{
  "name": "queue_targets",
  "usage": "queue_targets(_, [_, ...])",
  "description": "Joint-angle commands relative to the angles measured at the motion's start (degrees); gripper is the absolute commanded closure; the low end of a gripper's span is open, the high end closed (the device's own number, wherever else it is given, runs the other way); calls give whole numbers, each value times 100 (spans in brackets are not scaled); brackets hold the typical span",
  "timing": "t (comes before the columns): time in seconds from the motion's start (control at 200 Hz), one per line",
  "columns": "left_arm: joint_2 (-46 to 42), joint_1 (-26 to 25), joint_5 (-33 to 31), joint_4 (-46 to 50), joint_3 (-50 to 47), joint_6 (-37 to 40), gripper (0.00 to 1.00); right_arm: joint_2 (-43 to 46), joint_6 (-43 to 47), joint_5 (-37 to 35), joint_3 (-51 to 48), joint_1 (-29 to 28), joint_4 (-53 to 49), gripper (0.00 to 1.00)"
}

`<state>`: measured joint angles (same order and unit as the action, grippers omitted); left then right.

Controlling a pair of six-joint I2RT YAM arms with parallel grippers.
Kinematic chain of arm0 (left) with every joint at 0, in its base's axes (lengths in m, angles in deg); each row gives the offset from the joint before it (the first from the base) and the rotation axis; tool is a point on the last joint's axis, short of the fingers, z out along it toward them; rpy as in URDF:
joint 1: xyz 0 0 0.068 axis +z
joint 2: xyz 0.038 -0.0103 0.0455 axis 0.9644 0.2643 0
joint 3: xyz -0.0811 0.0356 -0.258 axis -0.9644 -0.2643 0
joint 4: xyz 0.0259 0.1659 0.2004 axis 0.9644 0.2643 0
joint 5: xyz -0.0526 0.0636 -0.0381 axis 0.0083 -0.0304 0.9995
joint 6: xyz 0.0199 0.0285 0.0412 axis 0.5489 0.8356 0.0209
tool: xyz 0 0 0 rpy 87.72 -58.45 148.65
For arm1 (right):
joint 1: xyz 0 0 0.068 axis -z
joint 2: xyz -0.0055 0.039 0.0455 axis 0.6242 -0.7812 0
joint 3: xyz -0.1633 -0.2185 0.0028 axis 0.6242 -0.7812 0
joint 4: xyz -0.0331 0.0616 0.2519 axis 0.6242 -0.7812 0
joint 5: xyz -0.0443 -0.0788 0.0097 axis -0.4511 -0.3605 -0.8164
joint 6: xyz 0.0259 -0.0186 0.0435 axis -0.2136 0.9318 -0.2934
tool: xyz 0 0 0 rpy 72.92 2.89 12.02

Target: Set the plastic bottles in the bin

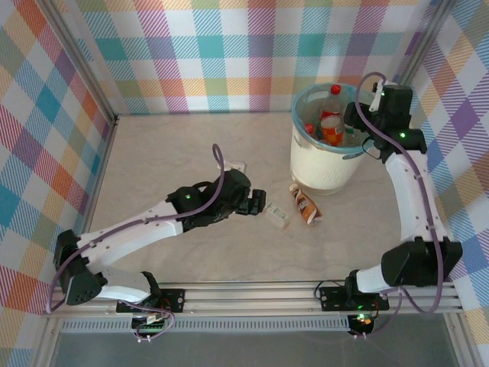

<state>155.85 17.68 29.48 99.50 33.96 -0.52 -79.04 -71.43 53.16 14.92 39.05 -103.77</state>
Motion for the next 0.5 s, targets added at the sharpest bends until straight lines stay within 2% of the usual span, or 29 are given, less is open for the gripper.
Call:
queue_targets(0.0, [384,57,554,450,270,-1369,0,705,-170,110,-237,37,295,28])
queue_targets(0.275, [1558,74,2015,-442,405,-2431,0,2044,-228,216,-1231,34,958,28])
queue_targets(0.495, [2537,74,2332,-544,1029,-2770,0,2426,-339,562,-1649,36,938,28])
